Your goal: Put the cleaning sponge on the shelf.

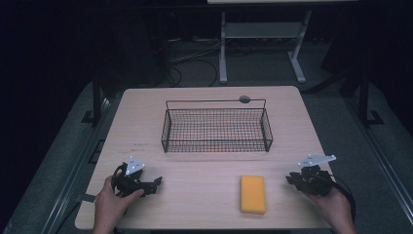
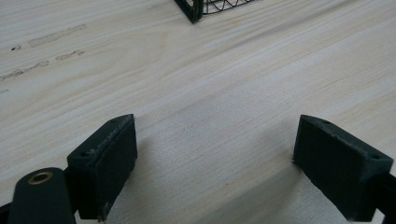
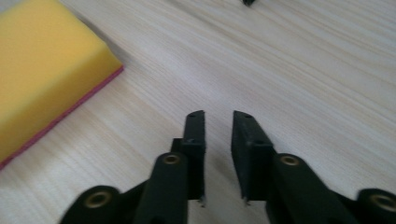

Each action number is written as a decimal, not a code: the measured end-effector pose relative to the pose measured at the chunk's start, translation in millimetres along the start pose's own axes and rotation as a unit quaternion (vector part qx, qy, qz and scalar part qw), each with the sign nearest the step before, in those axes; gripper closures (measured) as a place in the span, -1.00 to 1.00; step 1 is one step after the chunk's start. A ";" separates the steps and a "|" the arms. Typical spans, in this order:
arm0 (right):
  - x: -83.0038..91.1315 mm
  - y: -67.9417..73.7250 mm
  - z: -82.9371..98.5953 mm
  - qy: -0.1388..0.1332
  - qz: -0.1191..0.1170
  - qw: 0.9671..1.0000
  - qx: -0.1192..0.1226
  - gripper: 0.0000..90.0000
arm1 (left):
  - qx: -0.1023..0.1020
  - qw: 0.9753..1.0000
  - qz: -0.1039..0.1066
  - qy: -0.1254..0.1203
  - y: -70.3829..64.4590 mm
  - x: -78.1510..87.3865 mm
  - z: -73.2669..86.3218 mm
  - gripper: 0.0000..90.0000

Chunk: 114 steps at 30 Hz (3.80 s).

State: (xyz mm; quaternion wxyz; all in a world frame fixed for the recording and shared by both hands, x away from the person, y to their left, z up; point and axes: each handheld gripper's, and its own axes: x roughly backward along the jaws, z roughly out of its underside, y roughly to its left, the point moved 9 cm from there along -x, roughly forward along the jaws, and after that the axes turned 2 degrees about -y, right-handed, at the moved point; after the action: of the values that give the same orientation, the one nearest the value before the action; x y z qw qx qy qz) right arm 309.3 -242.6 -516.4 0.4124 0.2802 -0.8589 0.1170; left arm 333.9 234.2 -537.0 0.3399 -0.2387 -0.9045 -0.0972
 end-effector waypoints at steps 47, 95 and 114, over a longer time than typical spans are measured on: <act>-19.0 47.2 -31.4 0.049 -0.071 0.995 0.055 0.99 | 0.000 1.000 0.001 0.000 -0.1 0.0 0.0 -0.72; -47.1 84.7 -62.4 0.060 -0.102 0.988 0.096 0.99 | 0.000 1.000 0.001 0.002 -0.1 0.3 0.2 -0.72; -58.7 103.7 -75.7 0.065 -0.113 0.985 0.115 0.99 | 0.000 1.000 0.001 0.001 -0.1 0.2 0.1 -0.72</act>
State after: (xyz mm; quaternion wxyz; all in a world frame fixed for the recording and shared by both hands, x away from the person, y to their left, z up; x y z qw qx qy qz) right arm 327.6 -102.8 -510.8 0.4428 0.4133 -0.7737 0.1858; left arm 333.7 234.2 -537.0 0.3411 -0.2390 -0.9039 -0.0971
